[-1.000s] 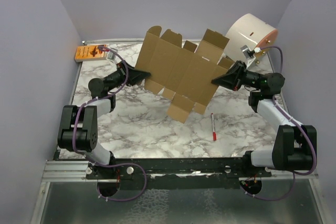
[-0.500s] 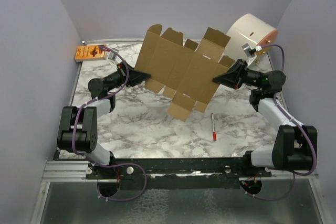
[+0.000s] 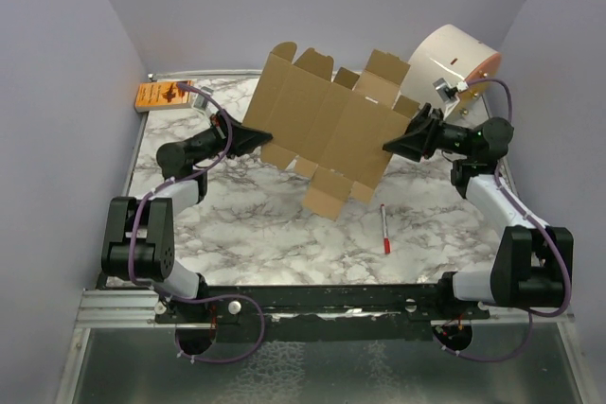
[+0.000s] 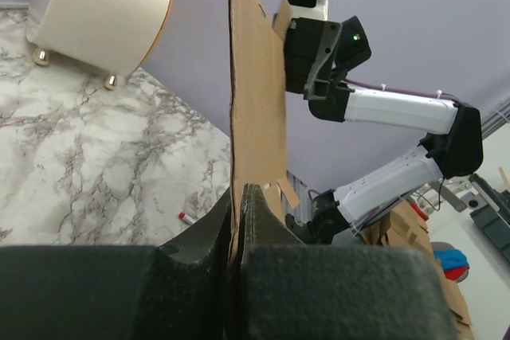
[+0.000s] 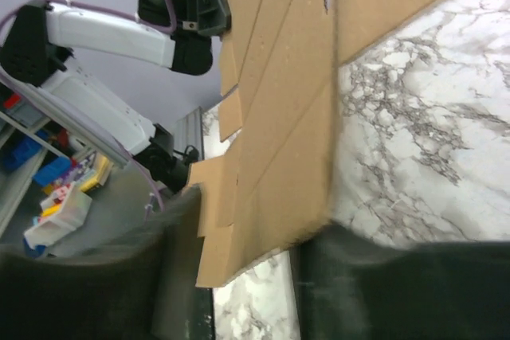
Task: Fold the paper box
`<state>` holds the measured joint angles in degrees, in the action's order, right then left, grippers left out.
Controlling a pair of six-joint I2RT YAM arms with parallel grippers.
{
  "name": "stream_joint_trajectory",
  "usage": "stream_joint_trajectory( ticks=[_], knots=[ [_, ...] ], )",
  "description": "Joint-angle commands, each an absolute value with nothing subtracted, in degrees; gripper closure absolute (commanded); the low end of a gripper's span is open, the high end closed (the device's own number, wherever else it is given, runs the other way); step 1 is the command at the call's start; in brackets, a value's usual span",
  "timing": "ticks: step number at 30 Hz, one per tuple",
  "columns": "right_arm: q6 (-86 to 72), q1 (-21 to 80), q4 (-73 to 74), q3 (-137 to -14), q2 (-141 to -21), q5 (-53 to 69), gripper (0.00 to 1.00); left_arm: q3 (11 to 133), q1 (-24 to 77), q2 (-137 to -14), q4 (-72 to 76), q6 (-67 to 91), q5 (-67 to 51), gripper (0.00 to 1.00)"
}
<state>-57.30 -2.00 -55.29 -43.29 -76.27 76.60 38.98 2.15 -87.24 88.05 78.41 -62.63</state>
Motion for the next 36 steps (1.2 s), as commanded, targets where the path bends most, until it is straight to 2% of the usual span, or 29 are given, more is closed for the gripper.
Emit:
stream_joint_trajectory(
  ticks=[1, 3, 5, 11, 14, 17, 20, 22, 26, 30, 36],
  knots=[
    [-42.0, -2.8, -41.1, -47.0, -75.1, 79.2, 0.41, 40.2, 1.2, -85.3, 102.2, 77.1, -65.1, 1.0],
    [-34.5, -3.6, -36.2, -47.8, -74.9, 79.9, 0.27, 40.2, 0.5, -85.0, 102.2, 77.1, -65.9, 1.0],
    [-28.5, -4.5, -32.4, -48.4, -74.8, 81.1, 0.21, 40.5, 0.2, -84.7, 102.1, 77.2, -67.0, 1.0],
    [-5.8, -7.4, -13.1, -53.4, -74.7, 83.5, 0.12, 40.8, -0.1, -82.2, 96.4, 71.6, -70.3, 1.0],
    [8.4, -8.0, 0.9, -57.7, -75.1, 82.2, 0.09, 40.0, -0.1, -79.3, 83.6, 61.6, -70.4, 1.0],
    [18.9, -8.1, 9.6, -60.6, -75.1, 82.4, 0.06, 41.0, -0.1, -74.7, 60.6, 45.4, -68.7, 1.0],
    [22.3, -8.1, 10.8, -61.3, -74.8, 84.2, 0.05, 45.7, 1.1, -70.0, 28.9, 21.7, -63.2, 1.0],
    [23.5, -8.1, 10.2, -61.1, -74.7, 85.6, 0.05, 48.8, 2.5, -68.9, 16.2, 11.9, -59.4, 1.0],
    [22.5, -8.1, 5.9, -59.1, -75.1, 89.6, 0.01, 49.8, 3.9, -68.6, 11.3, 8.4, -56.4, 1.0],
    [24.8, -8.1, 4.8, -57.3, -75.5, 93.1, 0.0, 52.7, 6.7, -68.3, 0.4, -0.7, -50.1, 1.0],
    [28.5, -8.0, 6.8, -57.3, -77.9, 86.2, 0.0, 54.4, 11.5, -69.6, -8.0, -9.2, -42.9, 1.0]
  ],
)
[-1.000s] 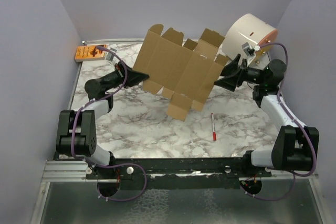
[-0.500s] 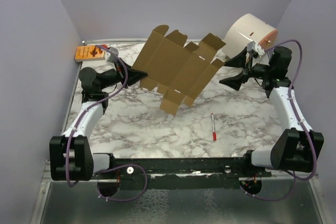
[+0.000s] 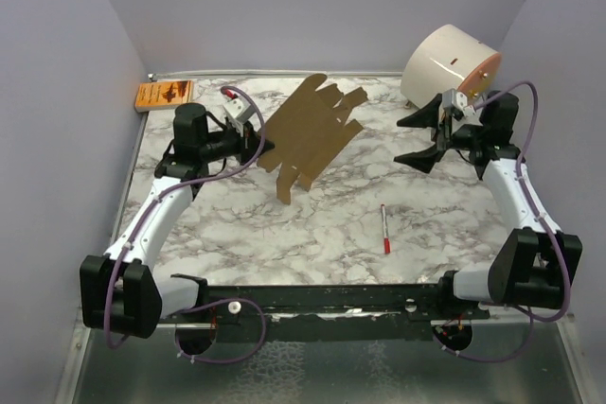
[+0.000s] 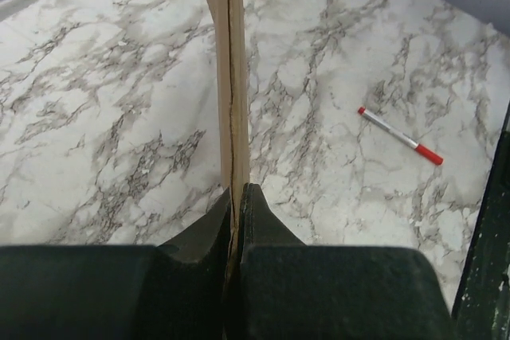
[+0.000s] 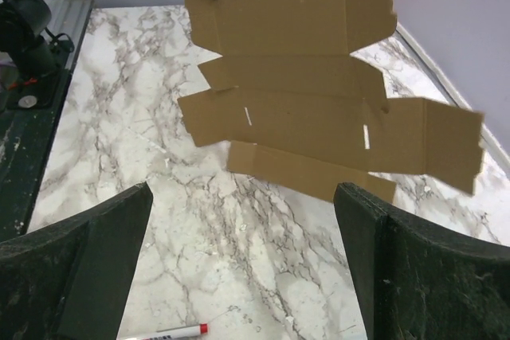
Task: Fold the paper box
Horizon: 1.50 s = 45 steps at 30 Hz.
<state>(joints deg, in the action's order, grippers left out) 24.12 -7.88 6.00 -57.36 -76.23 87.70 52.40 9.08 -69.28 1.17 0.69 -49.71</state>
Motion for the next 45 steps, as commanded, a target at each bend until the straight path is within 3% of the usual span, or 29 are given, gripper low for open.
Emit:
stream_joint_trajectory(
  ticks=[1, 16, 26, 34, 45],
  knots=[
    [28.8, -8.0, 6.9, -57.3, -78.3, 83.6, 0.0, 54.6, 12.0, -69.6, -8.5, -10.4, -41.9, 1.0],
    [34.9, -6.0, -4.1, -54.9, -85.1, 77.9, 0.0, 59.6, 17.2, -73.8, -17.1, -18.3, -29.5, 1.0],
    [25.7, -3.5, -8.5, -58.7, -96.6, 74.9, 0.0, 62.8, 21.4, -74.6, -21.2, -22.1, -25.6, 1.0],
    [20.5, -1.8, 2.7, -69.9, -108.2, 71.0, 0.12, 64.3, 24.3, -74.2, -23.1, -24.0, -23.5, 1.0],
    [22.0, 0.4, 9.8, -76.1, -115.2, 67.2, 0.24, 65.1, 25.9, -73.5, -23.8, -25.0, -23.6, 1.0]
  ],
)
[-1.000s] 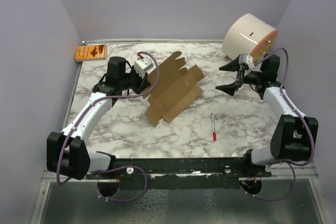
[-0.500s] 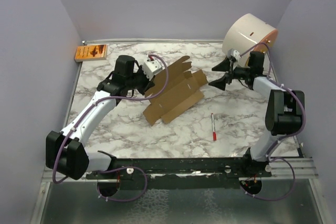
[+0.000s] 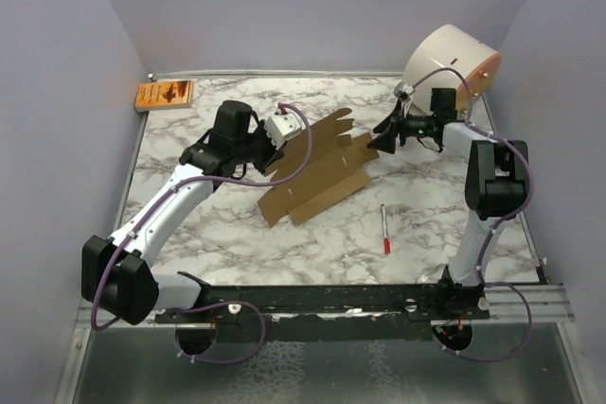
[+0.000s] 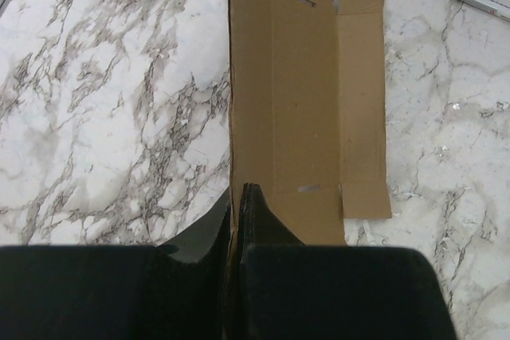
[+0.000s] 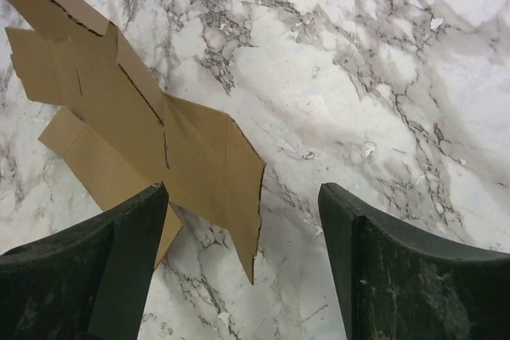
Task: Fold the paper box
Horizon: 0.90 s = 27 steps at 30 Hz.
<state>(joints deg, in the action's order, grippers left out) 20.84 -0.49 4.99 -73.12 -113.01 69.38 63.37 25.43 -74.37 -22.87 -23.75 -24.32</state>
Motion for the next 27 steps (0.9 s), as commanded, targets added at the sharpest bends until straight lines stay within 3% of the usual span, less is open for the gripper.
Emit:
stream_joint_trajectory(
  ticks=[1, 6, 10, 12, 17, 22, 27],
  knots=[
    [23.1, 0.4, 11.5, -76.9, -115.8, 67.9, 0.28, 65.1, 26.0, -73.5, -23.9, -25.0, -23.4, 1.0],
    [29.1, 0.5, 17.0, -77.4, -115.9, 70.7, 0.48, 65.1, 26.1, -73.4, -23.9, -25.1, -23.2, 1.0],
    [29.6, 0.5, 16.9, -76.9, -115.7, 71.3, 0.71, 65.2, 26.2, -73.3, -23.9, -25.2, -23.3, 1.0],
    [29.8, 0.5, 17.0, -76.9, -115.5, 71.3, 0.76, 65.4, 26.3, -73.1, -24.0, -25.1, -23.4, 1.0],
    [30.0, 0.5, 16.5, -76.4, -115.1, 72.2, 0.79, 65.5, 26.3, -72.4, -24.0, -25.1, -24.8, 1.0],
    [30.2, 0.5, 16.4, -76.3, -115.1, 73.1, 0.7, 65.6, 26.3, -72.3, -24.1, -25.2, -25.8, 1.0],
    [30.9, 0.5, 16.8, -76.2, -115.1, 73.3, 0.78, 65.7, 26.3, -72.4, -24.1, -25.2, -26.1, 1.0]
  ],
)
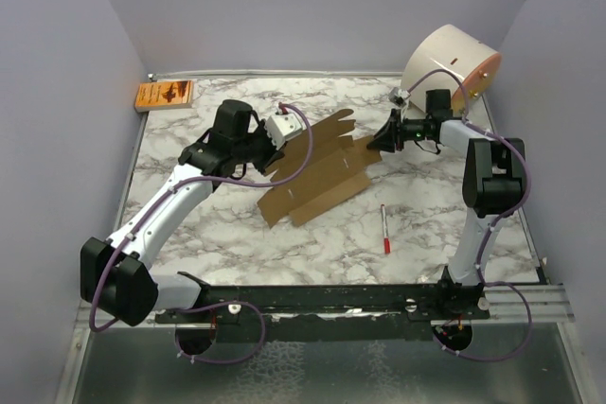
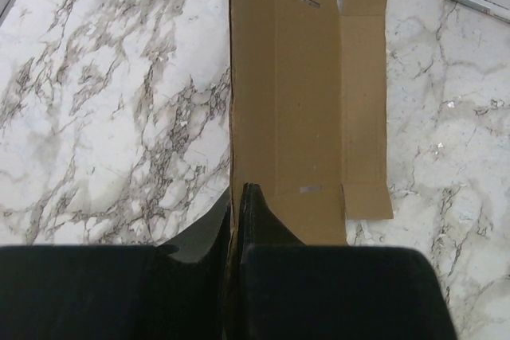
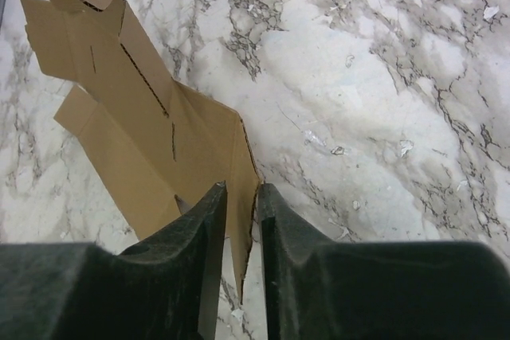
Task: Fold the paper box
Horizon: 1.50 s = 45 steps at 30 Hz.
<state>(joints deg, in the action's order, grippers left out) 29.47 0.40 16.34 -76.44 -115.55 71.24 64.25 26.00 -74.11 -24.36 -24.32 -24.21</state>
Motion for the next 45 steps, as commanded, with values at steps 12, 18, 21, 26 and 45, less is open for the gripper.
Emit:
stream_joint_trajectory(
  ticks=[12, 18, 21, 26, 45],
  knots=[
    [33.2, 0.5, 15.8, -73.9, -112.1, 74.6, 0.99, 66.8, 26.3, -72.8, -24.9, -26.0, -25.3, 1.0],
    [31.9, 0.5, 12.2, -71.7, -110.0, 75.1, 0.99, 67.5, 26.4, -73.0, -25.5, -26.3, -25.4, 1.0],
    [30.2, 0.5, 9.5, -70.4, -109.0, 75.3, 0.99, 68.0, 26.4, -73.1, -25.8, -26.6, -25.4, 1.0],
    [27.4, 0.5, 5.6, -68.7, -107.3, 74.9, 0.99, 68.7, 26.4, -73.5, -26.5, -27.4, -24.6, 1.0],
    [15.1, 0.5, -20.6, -55.6, -98.6, 77.5, 0.99, 72.9, 28.6, -74.6, -28.6, -37.8, -26.1, 1.0]
  ],
)
